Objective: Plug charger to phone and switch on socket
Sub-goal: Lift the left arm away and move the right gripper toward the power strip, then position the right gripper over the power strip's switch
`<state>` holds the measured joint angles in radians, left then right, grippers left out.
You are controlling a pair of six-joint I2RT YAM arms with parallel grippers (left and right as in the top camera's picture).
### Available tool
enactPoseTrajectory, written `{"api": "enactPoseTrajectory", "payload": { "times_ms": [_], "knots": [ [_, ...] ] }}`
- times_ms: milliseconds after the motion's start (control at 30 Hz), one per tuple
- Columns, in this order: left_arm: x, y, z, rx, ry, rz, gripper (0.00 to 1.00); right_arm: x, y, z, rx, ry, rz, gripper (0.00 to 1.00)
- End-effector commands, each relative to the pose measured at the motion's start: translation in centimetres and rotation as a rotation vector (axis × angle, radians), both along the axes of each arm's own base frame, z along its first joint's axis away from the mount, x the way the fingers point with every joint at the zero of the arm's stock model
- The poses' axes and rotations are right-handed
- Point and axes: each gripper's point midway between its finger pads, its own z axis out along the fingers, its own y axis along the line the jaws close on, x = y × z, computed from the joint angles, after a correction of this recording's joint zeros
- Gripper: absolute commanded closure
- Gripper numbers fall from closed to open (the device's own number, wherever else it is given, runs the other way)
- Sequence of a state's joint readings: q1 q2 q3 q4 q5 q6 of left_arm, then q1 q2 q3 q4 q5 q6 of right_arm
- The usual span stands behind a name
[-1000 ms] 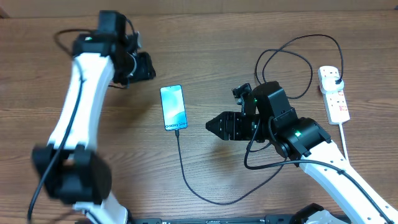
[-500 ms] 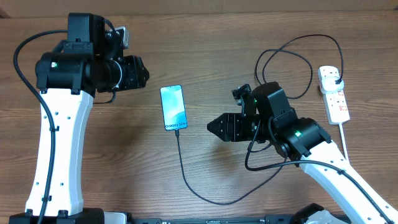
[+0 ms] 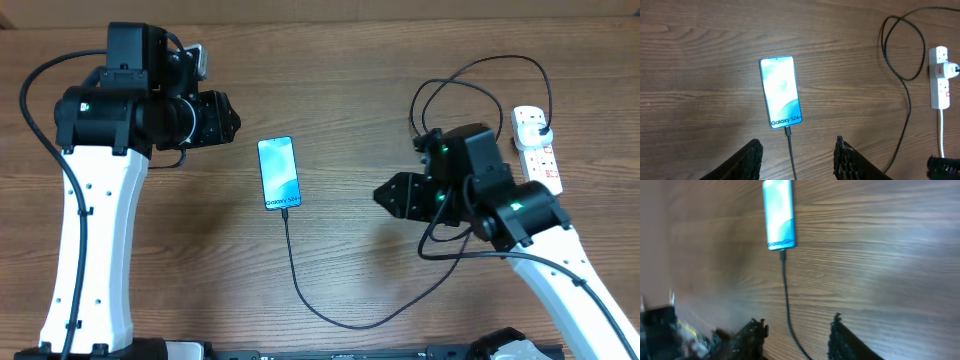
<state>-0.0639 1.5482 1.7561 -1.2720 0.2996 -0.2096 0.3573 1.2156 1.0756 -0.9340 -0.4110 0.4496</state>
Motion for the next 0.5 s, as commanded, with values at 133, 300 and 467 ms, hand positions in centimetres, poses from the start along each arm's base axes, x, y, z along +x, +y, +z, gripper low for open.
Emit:
{"api": "enactPoseTrajectory", "payload": {
  "times_ms": [133,300,467],
  "knots": [
    [0.3,0.0,2.4,-0.014,-0.097,-0.004,0.41,2.3,-4.4,2.5,-0.039,-0.064,-0.135,0.82],
    [0.4,0.0,2.4,-0.014,-0.099,-0.004,0.00,3.7,-8.1,2.6,-0.042,-0.061,-0.263,0.94],
    [0.4,0.0,2.3,-0.014,-0.097,-0.004,0.01,4.7,-12.5,2.6,-0.047,-0.056,-0.412,0.96]
  ]
}}
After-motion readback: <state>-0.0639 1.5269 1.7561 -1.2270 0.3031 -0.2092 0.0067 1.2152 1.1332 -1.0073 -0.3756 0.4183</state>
